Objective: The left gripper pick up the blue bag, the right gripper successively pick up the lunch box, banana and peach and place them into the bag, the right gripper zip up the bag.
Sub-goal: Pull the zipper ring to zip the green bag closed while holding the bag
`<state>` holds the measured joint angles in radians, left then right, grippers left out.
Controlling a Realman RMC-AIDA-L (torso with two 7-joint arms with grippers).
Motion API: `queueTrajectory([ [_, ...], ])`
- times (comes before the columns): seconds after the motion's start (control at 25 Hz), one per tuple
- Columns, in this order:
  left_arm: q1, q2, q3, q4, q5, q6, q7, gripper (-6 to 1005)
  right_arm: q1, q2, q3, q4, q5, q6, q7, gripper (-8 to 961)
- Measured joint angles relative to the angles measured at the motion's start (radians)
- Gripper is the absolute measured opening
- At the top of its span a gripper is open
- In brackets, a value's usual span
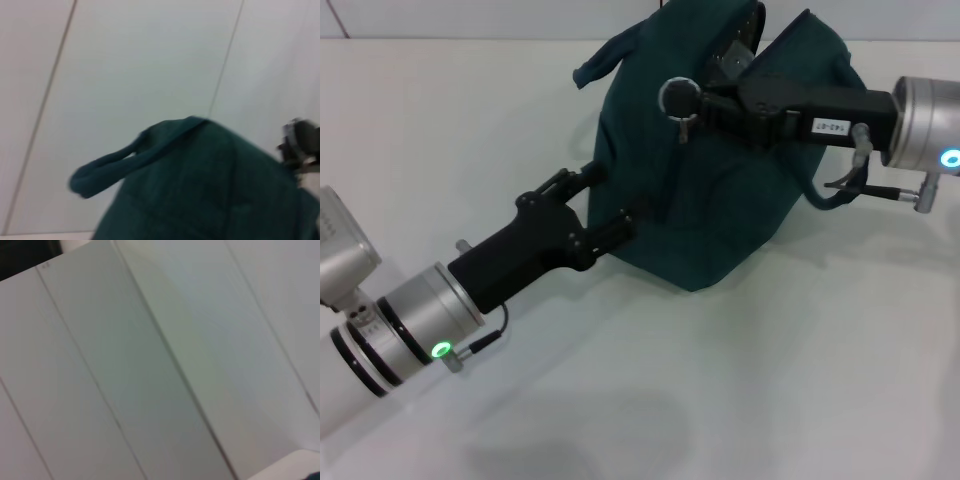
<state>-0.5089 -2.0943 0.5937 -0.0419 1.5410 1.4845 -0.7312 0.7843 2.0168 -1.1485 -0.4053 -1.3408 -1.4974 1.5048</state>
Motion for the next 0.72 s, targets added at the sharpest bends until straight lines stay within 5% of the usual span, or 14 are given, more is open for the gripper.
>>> queueTrajectory([
  [0.36, 0.034, 0.002, -0.008, 0.078, -0.010, -0.043, -0.033, 849, 0.049, 0.008, -0.047, -0.010, 0.005, -0.009, 0.038, 10],
  [0.72, 0.052, 0.006, 0.013, 0.102, 0.020, -0.033, -0.087, 894, 0.020, 0.002, -0.047, -0.011, 0.002, 0.045, 0.034, 10],
])
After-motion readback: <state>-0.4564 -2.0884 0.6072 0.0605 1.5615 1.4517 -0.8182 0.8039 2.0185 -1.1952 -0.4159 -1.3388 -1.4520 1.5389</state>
